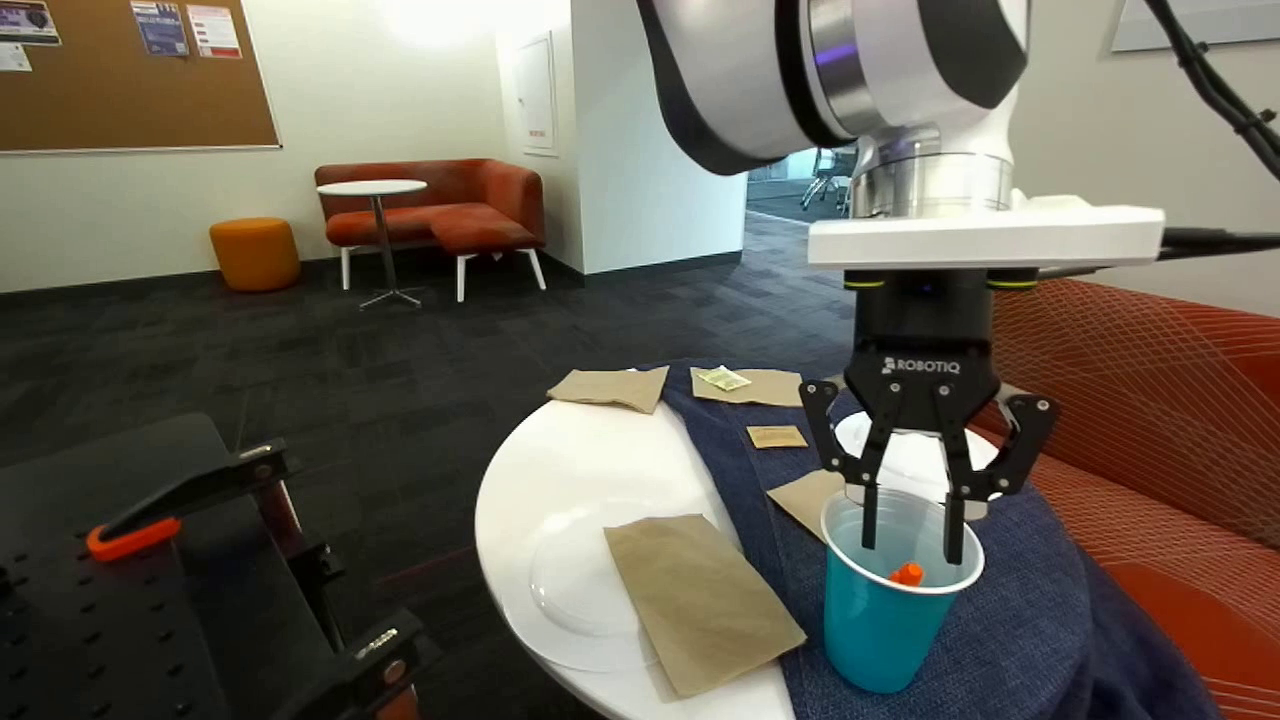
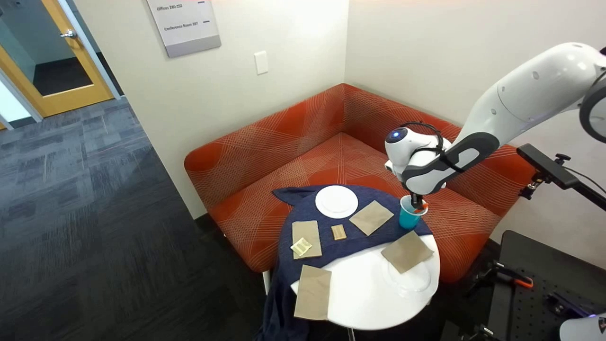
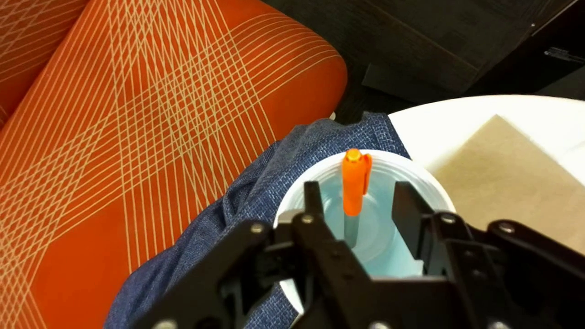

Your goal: Remove the marker from the cup and place it on the table and move the cup to the left

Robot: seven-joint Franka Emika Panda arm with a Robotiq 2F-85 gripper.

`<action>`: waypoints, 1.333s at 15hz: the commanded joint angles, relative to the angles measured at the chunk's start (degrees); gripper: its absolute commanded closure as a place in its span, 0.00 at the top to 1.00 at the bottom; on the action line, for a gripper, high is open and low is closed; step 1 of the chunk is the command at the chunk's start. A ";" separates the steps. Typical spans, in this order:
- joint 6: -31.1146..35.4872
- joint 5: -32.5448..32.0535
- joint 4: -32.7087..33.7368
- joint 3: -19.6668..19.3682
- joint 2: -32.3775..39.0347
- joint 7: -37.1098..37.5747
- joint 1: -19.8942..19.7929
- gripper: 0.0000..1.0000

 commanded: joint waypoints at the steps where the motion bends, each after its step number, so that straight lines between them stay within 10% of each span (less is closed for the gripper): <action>1: -1.48 1.04 2.94 -0.15 1.75 0.85 0.44 0.45; 15: -2.70 0.33 3.80 -1.34 3.29 3.00 0.97 0.38; 20: -3.60 0.30 3.86 -1.40 3.52 4.05 1.27 0.21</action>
